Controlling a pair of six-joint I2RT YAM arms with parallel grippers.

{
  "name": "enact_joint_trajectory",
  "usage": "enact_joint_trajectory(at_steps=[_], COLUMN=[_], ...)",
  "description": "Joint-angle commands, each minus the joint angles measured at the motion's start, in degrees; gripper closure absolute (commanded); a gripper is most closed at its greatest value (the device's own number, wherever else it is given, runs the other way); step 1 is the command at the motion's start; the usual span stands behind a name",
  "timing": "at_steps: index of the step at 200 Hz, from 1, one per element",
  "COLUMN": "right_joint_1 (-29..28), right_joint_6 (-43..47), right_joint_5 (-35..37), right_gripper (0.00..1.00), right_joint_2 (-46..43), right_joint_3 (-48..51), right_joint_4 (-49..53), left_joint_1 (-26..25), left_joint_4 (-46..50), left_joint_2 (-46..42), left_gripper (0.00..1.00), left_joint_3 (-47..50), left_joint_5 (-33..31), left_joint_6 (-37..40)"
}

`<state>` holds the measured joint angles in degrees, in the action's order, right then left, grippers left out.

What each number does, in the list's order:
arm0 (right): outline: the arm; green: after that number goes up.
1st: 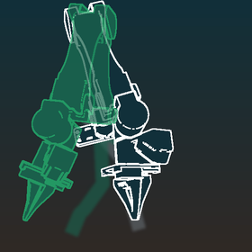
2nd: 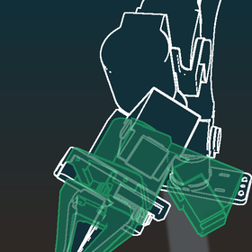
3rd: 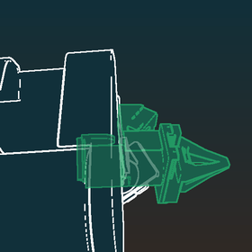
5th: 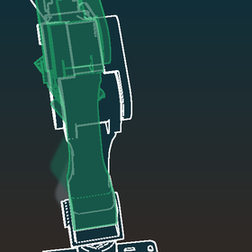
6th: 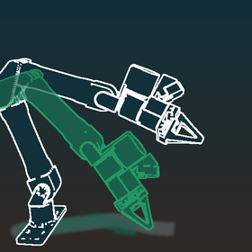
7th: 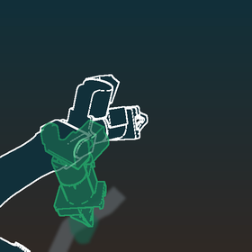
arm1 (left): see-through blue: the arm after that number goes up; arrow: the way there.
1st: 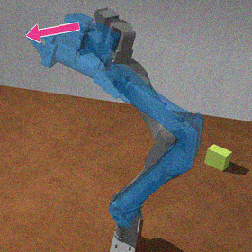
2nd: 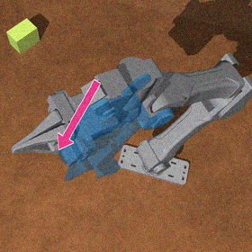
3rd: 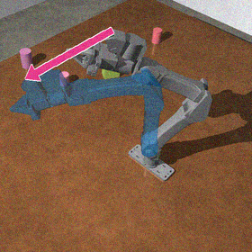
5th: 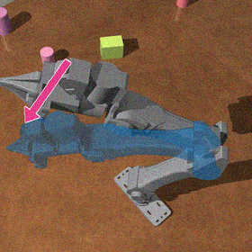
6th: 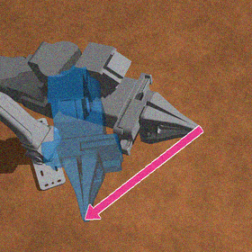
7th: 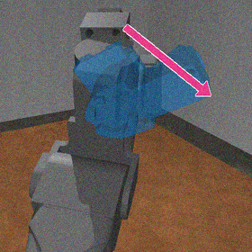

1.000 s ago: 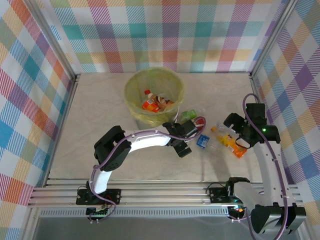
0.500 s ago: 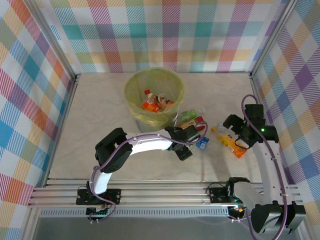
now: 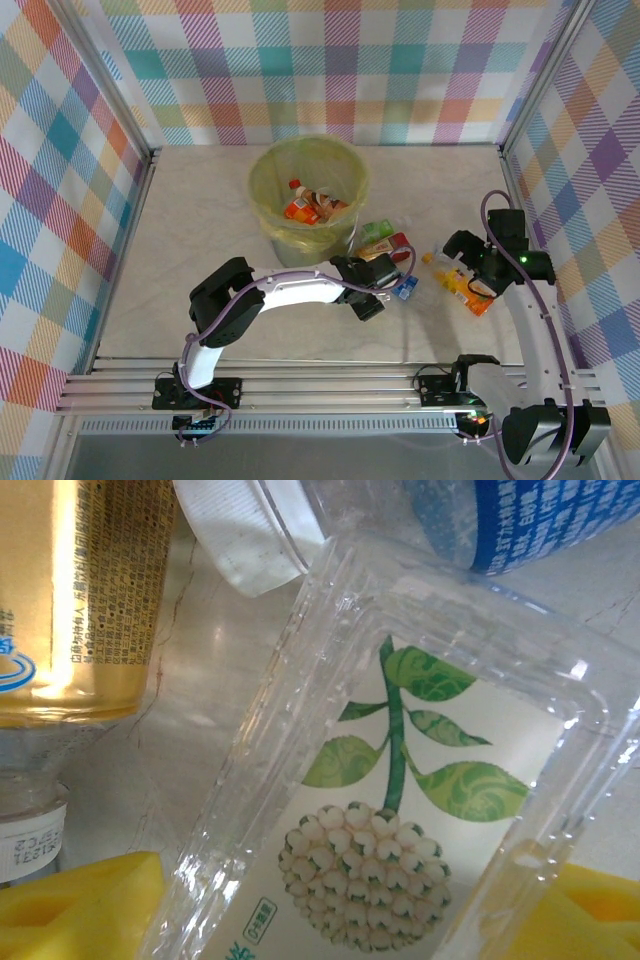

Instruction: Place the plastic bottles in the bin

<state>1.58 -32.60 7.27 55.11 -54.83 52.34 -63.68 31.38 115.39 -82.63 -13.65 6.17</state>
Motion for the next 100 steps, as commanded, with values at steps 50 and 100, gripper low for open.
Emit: enact_joint_trajectory(at_steps=[50, 100], right_joint_1=[0.3, 0.3], right_joint_6=[-0.2, -0.4], right_joint_5=[-1.1, -1.1], right_gripper=[0.00, 0.00], right_joint_2=[0.1, 0.4], right_joint_3=[0.7, 0.5], right_joint_4=[-0.6, -0.8], left_joint_1=[-0.8, -1.1], left_joint_4=[1.4, 2.8], left_joint_2=[2.0, -0.8], left_gripper=[0.34, 0.49], left_joint_3=[2.0, 1.9], left_joint_5=[-0.5, -0.7], left_joint_6=[-1.3, -1.5])
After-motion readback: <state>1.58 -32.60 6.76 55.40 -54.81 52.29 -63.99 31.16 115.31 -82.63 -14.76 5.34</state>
